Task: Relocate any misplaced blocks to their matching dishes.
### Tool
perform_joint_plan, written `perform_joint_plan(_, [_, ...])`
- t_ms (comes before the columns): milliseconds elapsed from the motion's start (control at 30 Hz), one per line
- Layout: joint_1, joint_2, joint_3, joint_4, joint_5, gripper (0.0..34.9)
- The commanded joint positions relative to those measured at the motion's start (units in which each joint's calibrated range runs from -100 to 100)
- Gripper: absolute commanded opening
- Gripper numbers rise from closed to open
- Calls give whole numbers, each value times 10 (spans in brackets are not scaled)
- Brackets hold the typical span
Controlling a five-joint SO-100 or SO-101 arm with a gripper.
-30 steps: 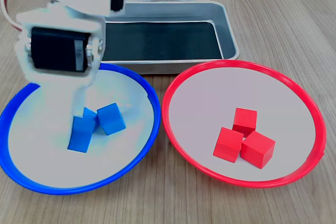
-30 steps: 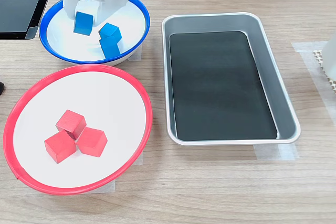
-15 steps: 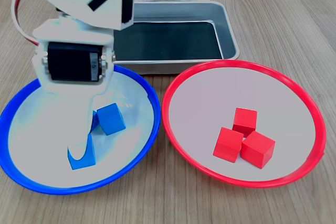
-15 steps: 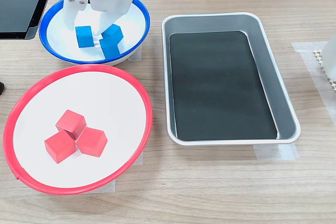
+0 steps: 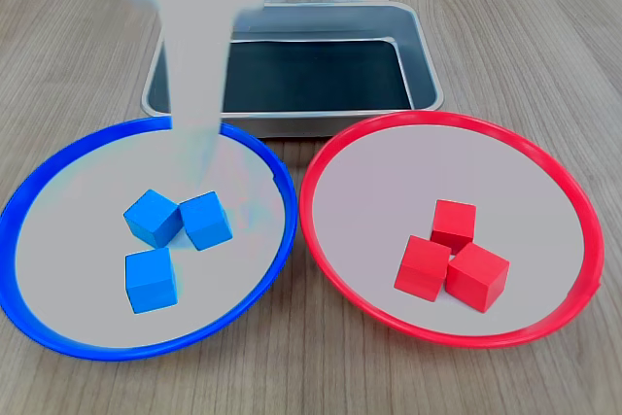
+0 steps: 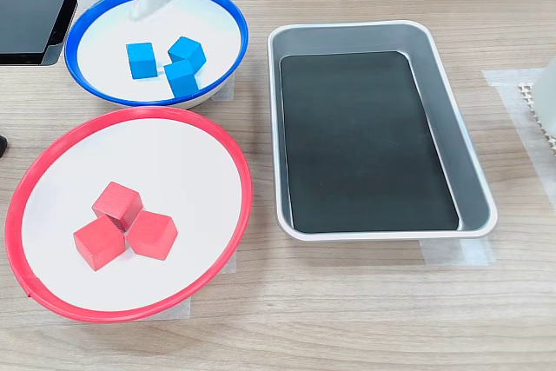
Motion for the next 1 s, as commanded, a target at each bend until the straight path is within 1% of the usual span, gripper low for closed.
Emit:
perform_joint_plan(0, [-35, -197, 175, -69, -3, 27])
perform_joint_plan(33, [-46, -237, 228, -89, -5, 16])
perform_joint_plan(133, [-83, -379, 417, -165, -8, 6])
perform_joint_plan(233, [-110, -491, 549, -195, -11, 4])
perform_joint_plan(367, [-136, -612, 663, -196, -19, 4])
perform_joint_plan(500, [-146, -724, 759, -195, -37, 4])
perform_joint_plan(633, [-140, -798, 818, -198, -57, 4])
perform_joint_plan(800, [-122, -874, 883, -219, -85, 4])
perform_joint_plan(967, [-113, -982, 951, -199, -118, 4])
